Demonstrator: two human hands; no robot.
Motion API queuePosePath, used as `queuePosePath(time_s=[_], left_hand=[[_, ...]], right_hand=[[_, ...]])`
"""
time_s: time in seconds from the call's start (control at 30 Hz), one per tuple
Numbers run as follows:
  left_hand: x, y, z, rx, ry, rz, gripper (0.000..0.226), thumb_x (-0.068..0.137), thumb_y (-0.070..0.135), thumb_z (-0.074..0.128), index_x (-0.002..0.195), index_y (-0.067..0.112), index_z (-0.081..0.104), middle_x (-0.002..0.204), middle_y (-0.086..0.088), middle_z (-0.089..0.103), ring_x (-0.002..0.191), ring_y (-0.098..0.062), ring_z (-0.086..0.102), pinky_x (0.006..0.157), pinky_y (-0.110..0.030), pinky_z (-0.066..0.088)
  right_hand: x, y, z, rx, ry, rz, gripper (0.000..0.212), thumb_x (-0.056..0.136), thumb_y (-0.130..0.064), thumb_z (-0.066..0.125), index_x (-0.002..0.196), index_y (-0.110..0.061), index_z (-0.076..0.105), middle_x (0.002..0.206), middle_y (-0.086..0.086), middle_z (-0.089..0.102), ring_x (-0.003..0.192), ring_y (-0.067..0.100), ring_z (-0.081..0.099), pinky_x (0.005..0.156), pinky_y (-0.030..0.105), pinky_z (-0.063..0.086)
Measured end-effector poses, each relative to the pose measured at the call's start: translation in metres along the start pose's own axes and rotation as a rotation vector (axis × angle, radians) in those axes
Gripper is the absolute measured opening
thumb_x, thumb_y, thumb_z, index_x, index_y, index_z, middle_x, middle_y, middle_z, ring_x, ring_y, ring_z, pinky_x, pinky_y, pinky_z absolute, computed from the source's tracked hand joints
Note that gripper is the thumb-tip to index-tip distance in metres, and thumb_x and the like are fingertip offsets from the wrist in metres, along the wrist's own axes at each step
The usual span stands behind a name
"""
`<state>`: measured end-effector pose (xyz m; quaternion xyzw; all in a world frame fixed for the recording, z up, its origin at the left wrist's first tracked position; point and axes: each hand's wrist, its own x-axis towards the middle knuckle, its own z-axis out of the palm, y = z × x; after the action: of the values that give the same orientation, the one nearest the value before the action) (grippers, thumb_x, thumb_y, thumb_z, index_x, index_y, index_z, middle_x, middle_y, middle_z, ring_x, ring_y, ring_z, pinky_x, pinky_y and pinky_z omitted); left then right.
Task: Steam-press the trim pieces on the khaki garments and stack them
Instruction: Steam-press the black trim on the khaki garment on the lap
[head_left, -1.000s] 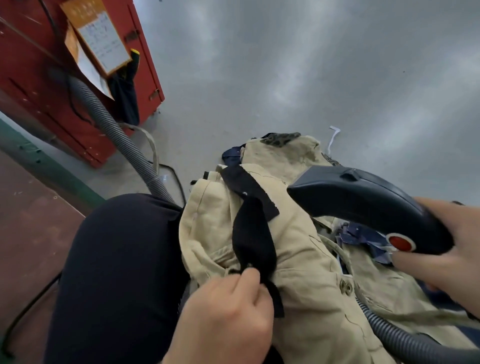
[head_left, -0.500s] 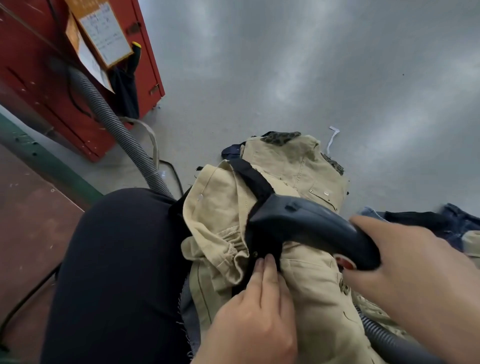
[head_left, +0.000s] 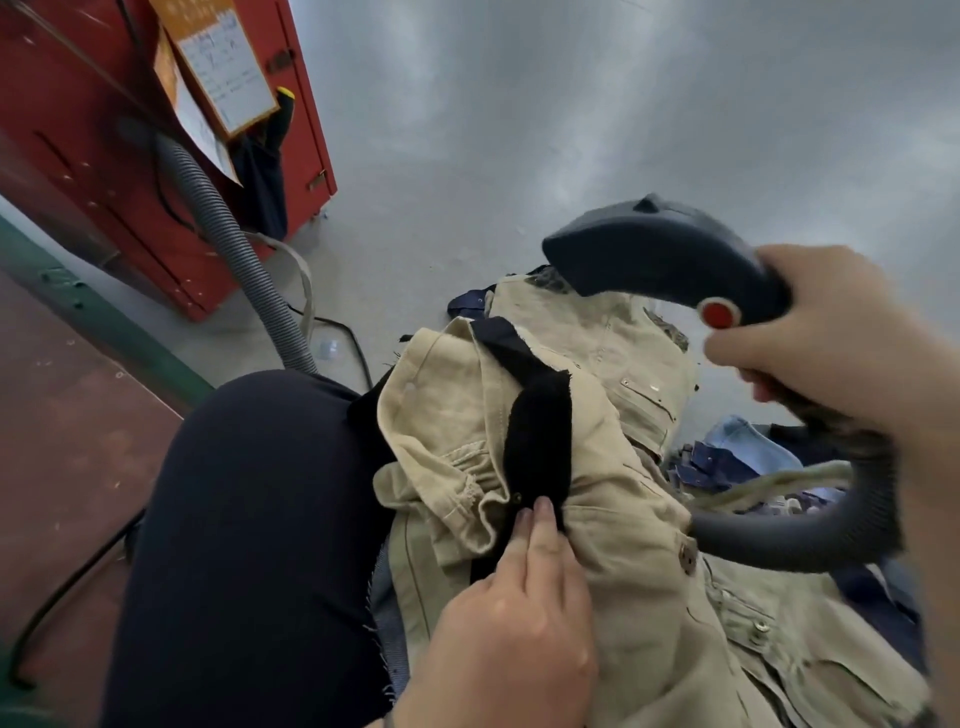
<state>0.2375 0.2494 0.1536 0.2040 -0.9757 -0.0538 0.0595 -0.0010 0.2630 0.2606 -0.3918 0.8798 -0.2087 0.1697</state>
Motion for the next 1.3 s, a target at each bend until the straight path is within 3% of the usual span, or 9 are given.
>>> queuePosePath(time_s=[0.07,0.2,0.33,0.47,0.77,0.83,1.07,1.17,1.3], left_hand=[[-0.001,-0.001,0.002,-0.007,0.01,0.011,0.03,0.071,0.015,0.052,0.084,0.006,0.078,0.101,-0.017,0.071,0.087,-0.019,0.072,0.047,-0.017,0.051],[-0.002,0.0,0.005,0.021,0.041,0.037,0.027,0.064,0.02,0.067,0.084,0.004,0.077,0.103,-0.02,0.069,0.091,-0.022,0.071,0.052,-0.021,0.054],[-0.003,-0.001,0.005,0.039,0.057,0.066,0.028,0.064,0.019,0.067,0.086,0.004,0.077,0.104,-0.021,0.069,0.09,-0.022,0.071,0.057,-0.022,0.056],[-0.004,-0.001,0.005,0.021,0.05,0.04,0.033,0.061,0.021,0.072,0.089,0.004,0.077,0.105,-0.019,0.069,0.09,-0.02,0.071,0.053,-0.02,0.054],[-0.005,0.004,0.005,0.003,0.071,0.025,0.033,0.058,0.023,0.073,0.086,0.006,0.078,0.101,-0.016,0.071,0.087,-0.018,0.072,0.052,-0.018,0.053],[-0.008,0.003,0.006,0.012,0.071,0.032,0.033,0.061,0.023,0.072,0.089,0.006,0.077,0.104,-0.017,0.07,0.089,-0.019,0.071,0.054,-0.019,0.054],[-0.004,0.001,0.003,-0.018,0.092,0.022,0.037,0.05,0.025,0.083,0.081,0.007,0.078,0.1,-0.015,0.072,0.085,-0.017,0.072,0.05,-0.018,0.053],[-0.003,0.001,0.003,0.012,0.088,0.048,0.035,0.053,0.025,0.08,0.082,0.007,0.078,0.1,-0.017,0.071,0.086,-0.018,0.072,0.053,-0.018,0.054],[-0.003,0.0,0.002,0.006,0.084,0.043,0.032,0.056,0.024,0.077,0.083,0.007,0.078,0.101,-0.016,0.071,0.086,-0.017,0.072,0.052,-0.017,0.052]], right_hand=[[-0.027,0.01,-0.015,-0.029,-0.001,0.0,0.035,0.051,-0.047,0.064,0.086,-0.044,0.062,0.051,-0.005,0.066,0.032,0.011,0.058,0.033,0.022,0.047],[-0.078,0.027,-0.015,-0.148,-0.063,0.066,0.039,0.05,-0.053,0.061,0.087,-0.043,0.06,0.062,-0.006,0.068,0.048,0.019,0.065,0.044,0.037,0.055],[-0.091,0.007,0.018,-0.382,-0.158,0.041,0.033,0.054,-0.058,0.053,0.084,-0.045,0.053,0.073,-0.031,0.06,0.045,-0.002,0.05,0.042,0.027,0.043],[-0.066,-0.01,0.032,-0.395,-0.221,0.089,0.014,0.075,-0.043,0.067,0.079,-0.036,0.055,0.059,-0.011,0.06,0.051,0.0,0.053,0.044,0.024,0.034],[0.011,-0.008,0.042,-0.173,-0.112,0.117,0.013,0.079,-0.019,0.069,0.09,-0.022,0.062,0.065,0.003,0.065,0.056,0.024,0.066,0.06,0.033,0.055],[0.018,0.002,0.031,-0.109,-0.063,0.127,0.016,0.077,-0.017,0.071,0.087,-0.023,0.061,0.058,0.003,0.065,0.045,0.021,0.065,0.053,0.034,0.056],[-0.048,0.026,-0.013,-0.038,-0.16,0.064,0.032,0.059,-0.031,0.077,0.087,-0.04,0.063,0.05,-0.002,0.064,0.033,0.013,0.058,0.031,0.024,0.042],[-0.065,0.027,0.003,-0.155,-0.282,0.087,0.038,0.053,-0.051,0.058,0.091,-0.046,0.058,0.054,-0.015,0.064,0.036,0.006,0.056,0.042,0.033,0.051],[-0.045,0.021,0.023,-0.157,-0.306,0.064,0.018,0.067,-0.039,0.063,0.084,-0.035,0.059,0.058,-0.016,0.063,0.04,0.007,0.054,0.049,0.034,0.05]])
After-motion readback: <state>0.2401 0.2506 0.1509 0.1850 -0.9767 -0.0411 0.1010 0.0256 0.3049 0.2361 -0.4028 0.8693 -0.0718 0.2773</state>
